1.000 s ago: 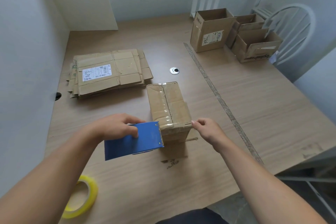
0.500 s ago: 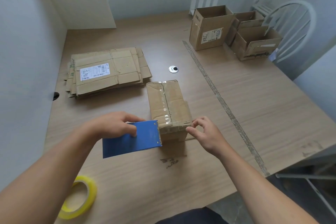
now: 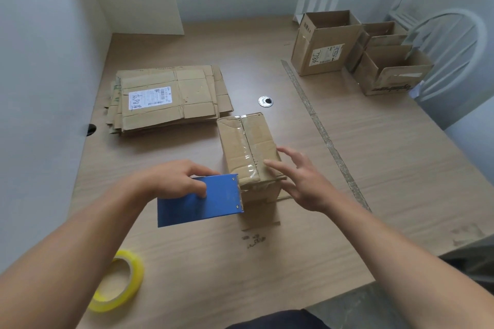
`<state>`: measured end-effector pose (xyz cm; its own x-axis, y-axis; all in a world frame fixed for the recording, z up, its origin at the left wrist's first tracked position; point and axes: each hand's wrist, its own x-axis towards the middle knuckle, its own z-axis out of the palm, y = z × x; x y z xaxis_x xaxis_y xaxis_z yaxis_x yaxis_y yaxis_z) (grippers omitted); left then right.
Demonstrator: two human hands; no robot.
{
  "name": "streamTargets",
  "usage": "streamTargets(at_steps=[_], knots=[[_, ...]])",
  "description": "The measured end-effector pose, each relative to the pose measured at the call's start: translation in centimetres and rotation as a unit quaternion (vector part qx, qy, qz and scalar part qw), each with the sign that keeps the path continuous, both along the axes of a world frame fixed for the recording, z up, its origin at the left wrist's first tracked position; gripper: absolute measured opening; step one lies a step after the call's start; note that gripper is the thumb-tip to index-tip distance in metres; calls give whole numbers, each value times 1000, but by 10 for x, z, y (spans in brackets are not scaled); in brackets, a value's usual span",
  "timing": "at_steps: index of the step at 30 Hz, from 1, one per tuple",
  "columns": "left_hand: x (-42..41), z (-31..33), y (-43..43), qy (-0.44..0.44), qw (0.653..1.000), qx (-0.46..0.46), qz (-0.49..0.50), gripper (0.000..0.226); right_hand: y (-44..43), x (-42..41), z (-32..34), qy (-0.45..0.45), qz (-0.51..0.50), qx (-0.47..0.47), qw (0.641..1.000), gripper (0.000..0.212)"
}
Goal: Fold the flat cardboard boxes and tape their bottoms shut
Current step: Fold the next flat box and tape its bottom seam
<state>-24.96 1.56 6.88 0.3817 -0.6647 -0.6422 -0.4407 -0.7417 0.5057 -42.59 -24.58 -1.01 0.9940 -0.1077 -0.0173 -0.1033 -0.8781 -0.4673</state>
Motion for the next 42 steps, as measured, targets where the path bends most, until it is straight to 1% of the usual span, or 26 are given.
streamTargets(at_steps=[2, 3, 6, 8, 12, 17, 19, 21, 23, 25, 26, 27, 28, 29, 32, 34, 39, 42], knots=[[1, -1, 3, 2, 1000, 1, 3, 61, -9, 4, 5, -3, 41, 19, 999, 52], [1, -2, 4, 3, 1000, 2, 5, 61, -14, 6, 7, 6, 61, 19, 998, 53], [0, -3, 6, 5, 1000, 1, 9, 59, -30, 8, 13, 51, 119, -5, 992, 69], [-1, -4, 5, 6, 1000, -3, 10, 58, -36, 10, 16, 56, 136, -21, 989, 71], [-3, -2, -2, 3, 1000, -4, 6, 59, -37, 14, 19, -3, 132, -58, 989, 53], [-4, -2, -4, 3, 1000, -6, 10, 58, -27, 13, 10, -67, 121, -83, 987, 37], [-6, -2, -3, -1, 1000, -11, 12, 55, -25, 16, 10, -64, 127, -93, 986, 31], [-7, -2, -2, -4, 1000, -19, 13, 53, -25, 23, 9, -63, 163, -113, 978, 26], [-7, -3, 0, -4, 999, -30, 17, 52, -24, 29, 7, -37, 188, -83, 978, 30], [-8, -3, 1, -5, 999, -39, 18, 52, -22, 32, 4, 1, 174, -59, 983, 51], [-8, -2, 3, -7, 999, -43, 19, 52, -20, 32, 3, 13, 163, -81, 983, 61], [-8, -1, 5, -10, 999, -45, 22, 53, -17, 32, 0, 20, 156, -119, 980, 62], [-8, 0, 7, -14, 998, -48, 25, 53, -13, 31, -4, 17, 148, -148, 978, 59], [-8, 1, 10, -17, 998, -50, 28, 55, -8, 29, -7, 8, 133, -155, 979, 56], [-8, 7, 16, -30, 997, -56, 31, 59, 2, 28, -14, -45, 83, -120, 988, 49], [-10, 11, 20, -37, 997, -67, 28, 60, 3, 28, -18, -82, 72, -121, 987, 46], [-4, 25, 22, -76, 995, -57, 9, 64, 2, 28, -22, -90, 67, -128, 985, 49], [5, 26, 33, -60, 997, -38, 18, 61, 3, 27, -23, -101, 51, -126, 985, 50]])
